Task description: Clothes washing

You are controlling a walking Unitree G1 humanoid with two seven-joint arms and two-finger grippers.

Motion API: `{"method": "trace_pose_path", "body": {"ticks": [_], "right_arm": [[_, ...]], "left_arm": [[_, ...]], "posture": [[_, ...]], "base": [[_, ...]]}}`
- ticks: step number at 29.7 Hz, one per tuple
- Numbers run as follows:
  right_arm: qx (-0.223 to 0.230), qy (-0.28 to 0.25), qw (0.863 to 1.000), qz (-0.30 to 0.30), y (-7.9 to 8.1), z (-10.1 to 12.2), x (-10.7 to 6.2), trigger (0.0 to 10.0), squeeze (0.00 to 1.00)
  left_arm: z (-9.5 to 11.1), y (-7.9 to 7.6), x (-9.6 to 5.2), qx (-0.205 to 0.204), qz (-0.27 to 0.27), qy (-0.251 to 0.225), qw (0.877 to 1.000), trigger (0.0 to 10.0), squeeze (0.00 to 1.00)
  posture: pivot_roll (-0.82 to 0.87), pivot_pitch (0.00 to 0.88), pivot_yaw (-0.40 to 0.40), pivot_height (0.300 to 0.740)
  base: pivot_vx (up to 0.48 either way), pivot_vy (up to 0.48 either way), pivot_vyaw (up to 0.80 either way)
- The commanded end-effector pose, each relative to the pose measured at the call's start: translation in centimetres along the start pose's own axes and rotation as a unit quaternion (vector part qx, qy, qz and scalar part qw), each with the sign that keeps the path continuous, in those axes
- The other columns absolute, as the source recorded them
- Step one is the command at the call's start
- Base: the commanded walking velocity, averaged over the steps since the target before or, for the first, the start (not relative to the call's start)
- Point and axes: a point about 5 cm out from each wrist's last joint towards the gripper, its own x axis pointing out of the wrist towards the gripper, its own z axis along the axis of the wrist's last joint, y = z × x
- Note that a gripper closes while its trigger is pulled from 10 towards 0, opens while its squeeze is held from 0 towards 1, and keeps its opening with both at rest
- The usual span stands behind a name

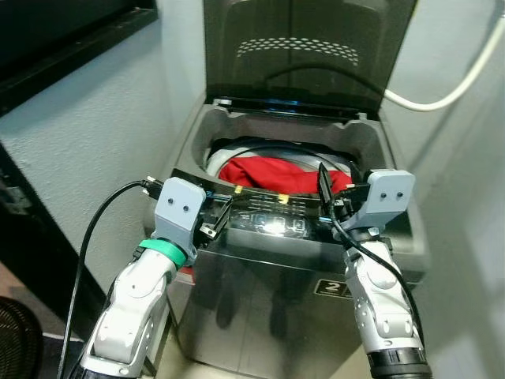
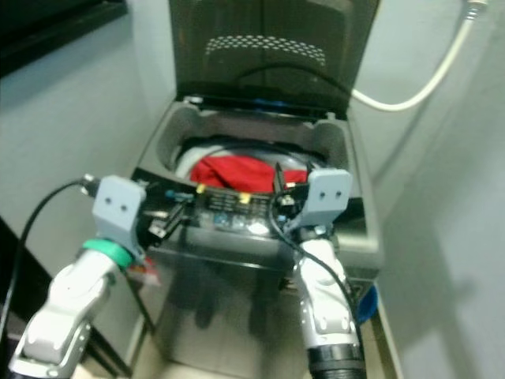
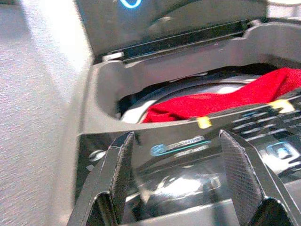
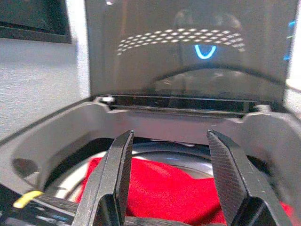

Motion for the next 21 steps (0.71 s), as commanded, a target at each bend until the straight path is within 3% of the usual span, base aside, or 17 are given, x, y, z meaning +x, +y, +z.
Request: {"method": "trace_pose_path", "body": {"ticks": [1, 21], "right_arm": [[0.004, 0.004, 1.000, -0.004, -0.07, -0.05, 0.04, 10.0, 0.00], [0.001, 0.011, 1.000, -0.009, -0.19, -0.25, -0.02, 10.0, 0.00]], "left_arm": [[-0.35, 0.02, -0.08, 0.005, -0.001, 0.007, 1.000, 10.0, 0.00], [-0.41, 0.06, -0.12, 0.004, -0.002, 0.009, 1.000, 10.0, 0.00]], "posture": [[0.03, 0.007, 0.029, 0.740], [0.03, 0.015, 0.032, 0.740]], "base": [[0.000, 0.000, 0.59], [0.000, 0.000, 0.77]]}}
